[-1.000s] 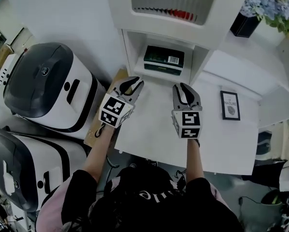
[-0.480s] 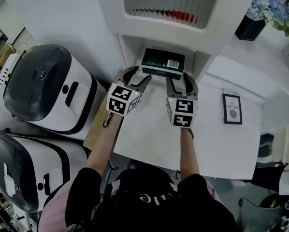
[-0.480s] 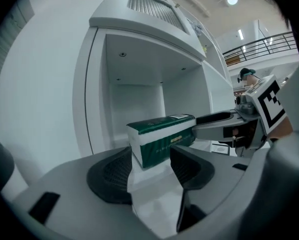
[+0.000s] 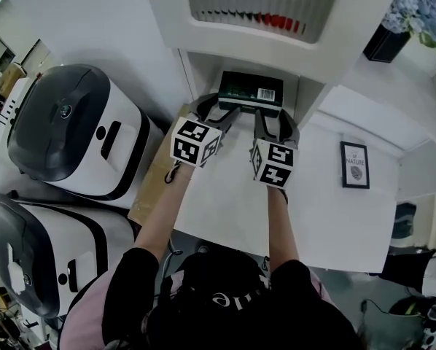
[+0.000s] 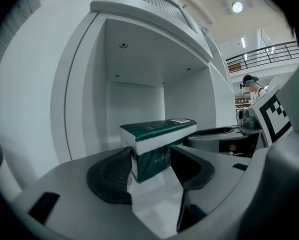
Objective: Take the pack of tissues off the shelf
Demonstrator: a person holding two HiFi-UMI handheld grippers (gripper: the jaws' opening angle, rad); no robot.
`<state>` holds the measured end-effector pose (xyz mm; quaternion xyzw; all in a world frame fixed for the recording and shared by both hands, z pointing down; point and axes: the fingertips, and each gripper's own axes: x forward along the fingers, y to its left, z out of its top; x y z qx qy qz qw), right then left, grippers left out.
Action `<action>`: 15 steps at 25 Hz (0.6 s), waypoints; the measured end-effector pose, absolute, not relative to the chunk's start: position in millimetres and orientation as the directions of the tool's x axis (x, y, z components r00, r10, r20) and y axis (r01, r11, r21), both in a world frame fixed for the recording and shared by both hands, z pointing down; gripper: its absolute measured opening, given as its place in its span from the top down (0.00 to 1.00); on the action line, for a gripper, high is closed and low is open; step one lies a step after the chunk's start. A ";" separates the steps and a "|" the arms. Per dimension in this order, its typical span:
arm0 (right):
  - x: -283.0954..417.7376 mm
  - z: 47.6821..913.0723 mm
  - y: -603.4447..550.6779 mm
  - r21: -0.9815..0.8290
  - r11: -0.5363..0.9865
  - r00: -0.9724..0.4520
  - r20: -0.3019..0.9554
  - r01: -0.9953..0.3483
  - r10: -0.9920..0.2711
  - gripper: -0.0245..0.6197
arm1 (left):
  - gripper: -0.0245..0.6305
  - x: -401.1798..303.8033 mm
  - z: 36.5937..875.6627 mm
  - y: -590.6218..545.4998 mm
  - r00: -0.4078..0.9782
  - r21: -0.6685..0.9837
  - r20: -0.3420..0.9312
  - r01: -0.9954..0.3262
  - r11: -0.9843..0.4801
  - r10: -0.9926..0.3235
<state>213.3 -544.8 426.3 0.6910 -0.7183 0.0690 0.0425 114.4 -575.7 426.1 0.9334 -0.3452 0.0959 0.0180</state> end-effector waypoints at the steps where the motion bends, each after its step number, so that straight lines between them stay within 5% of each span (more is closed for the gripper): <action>1: 213.0 426.9 -545.4 -0.039 0.040 -0.046 0.157 -0.998 -0.986 0.60 | 0.60 114.2 425.9 -576.0 0.744 -0.032 0.186 -0.648 -0.761 -0.642; 15: 201.0 431.3 -504.3 0.079 0.196 -0.181 0.163 -0.977 -0.970 0.73 | 0.61 88.3 427.0 -541.4 0.715 -0.082 0.198 -0.669 -0.739 -0.670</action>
